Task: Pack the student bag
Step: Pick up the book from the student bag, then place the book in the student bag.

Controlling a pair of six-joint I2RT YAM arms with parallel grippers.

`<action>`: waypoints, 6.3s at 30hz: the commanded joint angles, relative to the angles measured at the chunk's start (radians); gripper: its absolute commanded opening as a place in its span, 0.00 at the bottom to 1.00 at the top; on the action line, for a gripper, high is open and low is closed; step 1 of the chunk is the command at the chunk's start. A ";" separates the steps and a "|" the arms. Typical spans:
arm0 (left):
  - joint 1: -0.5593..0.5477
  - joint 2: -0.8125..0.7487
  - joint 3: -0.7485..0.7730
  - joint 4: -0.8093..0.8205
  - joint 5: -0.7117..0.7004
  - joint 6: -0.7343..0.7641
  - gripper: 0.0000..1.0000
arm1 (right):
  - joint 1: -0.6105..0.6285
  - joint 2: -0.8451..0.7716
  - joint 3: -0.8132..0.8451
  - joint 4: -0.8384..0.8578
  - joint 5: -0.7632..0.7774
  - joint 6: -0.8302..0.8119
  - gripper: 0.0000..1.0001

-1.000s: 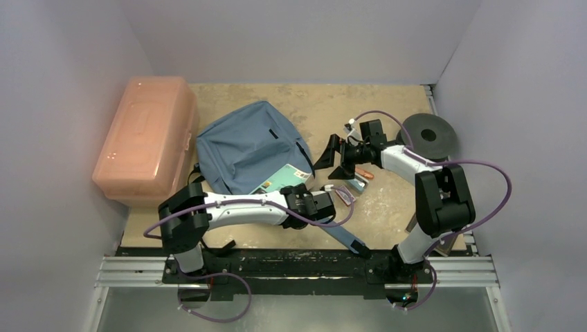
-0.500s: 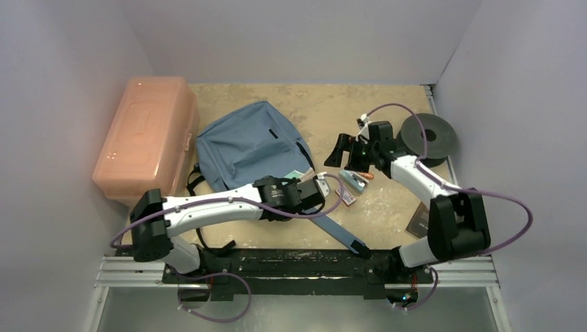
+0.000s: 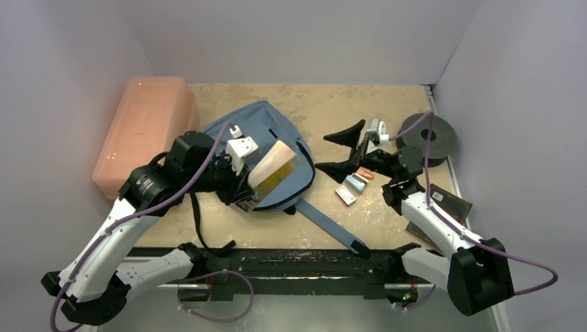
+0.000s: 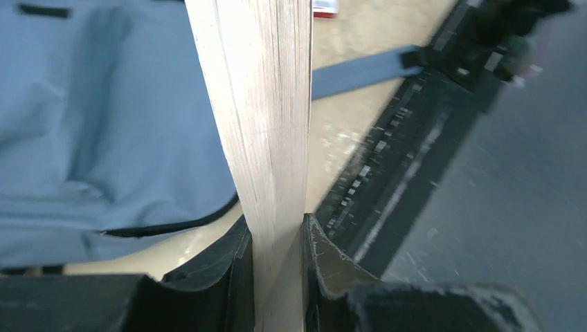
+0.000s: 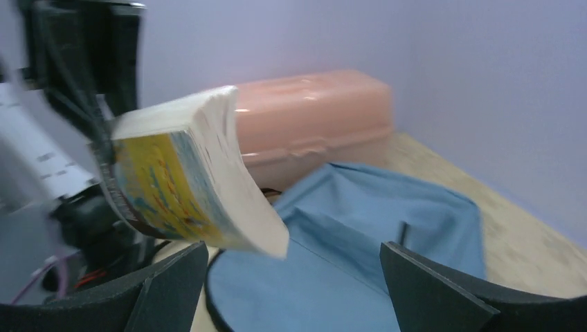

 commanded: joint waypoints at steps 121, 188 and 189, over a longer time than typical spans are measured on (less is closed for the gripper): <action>-0.279 0.663 -0.101 0.382 -0.541 -0.077 0.46 | 0.368 -0.231 0.543 -1.768 1.377 0.555 0.00; -0.136 0.228 0.107 0.533 -0.530 0.059 0.00 | 0.520 0.364 0.397 -0.429 1.111 1.151 0.00; -0.136 0.230 0.106 0.535 -0.526 0.058 0.00 | 0.545 0.378 0.365 -0.360 1.172 1.120 0.00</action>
